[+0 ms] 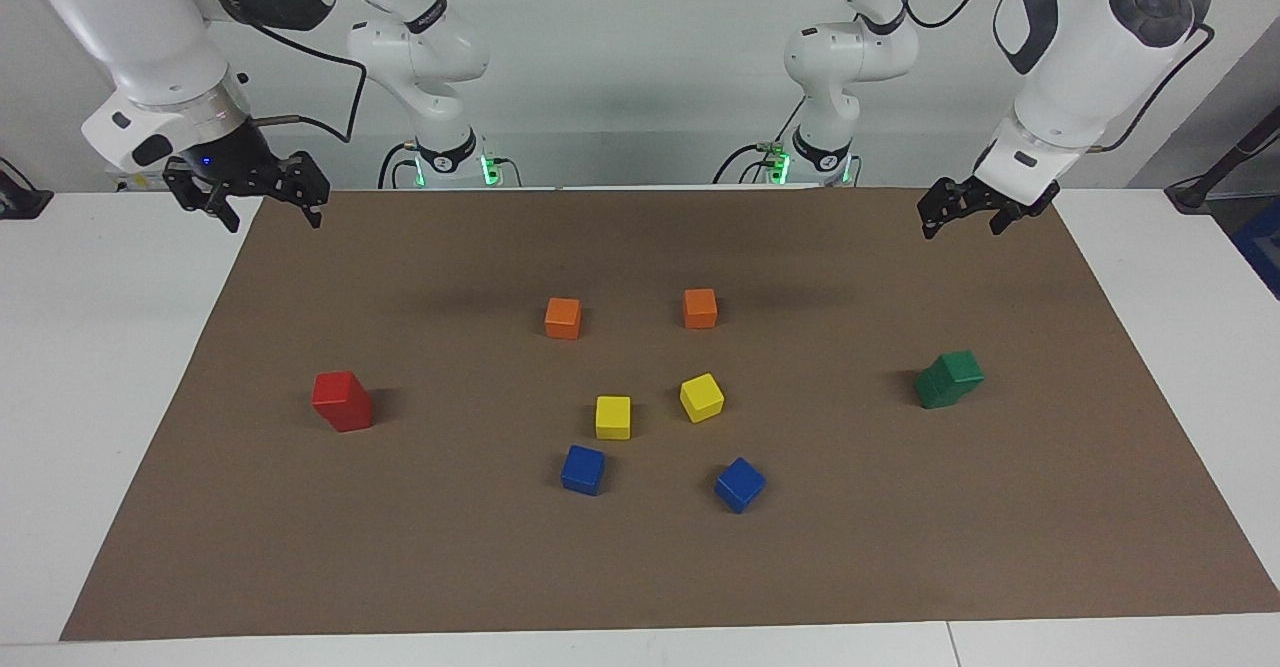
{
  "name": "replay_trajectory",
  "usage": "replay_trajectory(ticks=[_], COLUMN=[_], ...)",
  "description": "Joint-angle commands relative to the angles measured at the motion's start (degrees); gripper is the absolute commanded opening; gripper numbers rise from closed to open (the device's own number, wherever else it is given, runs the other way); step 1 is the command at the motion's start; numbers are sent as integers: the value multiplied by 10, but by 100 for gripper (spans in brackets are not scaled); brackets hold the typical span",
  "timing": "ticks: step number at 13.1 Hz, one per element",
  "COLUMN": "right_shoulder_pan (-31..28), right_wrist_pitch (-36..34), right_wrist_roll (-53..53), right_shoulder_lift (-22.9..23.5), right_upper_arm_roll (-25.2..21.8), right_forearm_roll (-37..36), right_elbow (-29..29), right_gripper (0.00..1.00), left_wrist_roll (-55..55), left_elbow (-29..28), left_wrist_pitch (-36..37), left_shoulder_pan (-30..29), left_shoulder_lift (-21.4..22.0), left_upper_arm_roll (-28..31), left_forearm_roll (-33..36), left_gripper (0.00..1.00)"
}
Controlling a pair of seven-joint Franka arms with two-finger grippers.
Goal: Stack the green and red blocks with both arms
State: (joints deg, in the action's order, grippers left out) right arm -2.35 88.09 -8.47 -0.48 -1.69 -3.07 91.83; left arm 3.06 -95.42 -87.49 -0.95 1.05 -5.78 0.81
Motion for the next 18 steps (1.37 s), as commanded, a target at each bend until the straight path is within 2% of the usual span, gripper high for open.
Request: replay_trajectory(ticks=[1,12,18], right_shoulder_pan=[1,1,1], right_wrist_pitch=[4,3,3], right_wrist_roll=[11,11,11], right_shoulder_lift=[-1,-2,-2], right_upper_arm_roll=[2,2,1], right_forearm_roll=[-7,-7,-7], right_elbow=[-2,-4,-4], right_gripper=[100,100,100], left_wrist_roll=[-2,3,3], left_elbow=[2,0,-1], left_wrist_pitch=[7,-56,-52], left_shoulder_pan=[2,-1,0], left_shoulder_lift=[3,3,4], left_upper_arm_roll=[5,11,11], left_forearm_roll=[-5,-5,-5], left_gripper=[100,100,100])
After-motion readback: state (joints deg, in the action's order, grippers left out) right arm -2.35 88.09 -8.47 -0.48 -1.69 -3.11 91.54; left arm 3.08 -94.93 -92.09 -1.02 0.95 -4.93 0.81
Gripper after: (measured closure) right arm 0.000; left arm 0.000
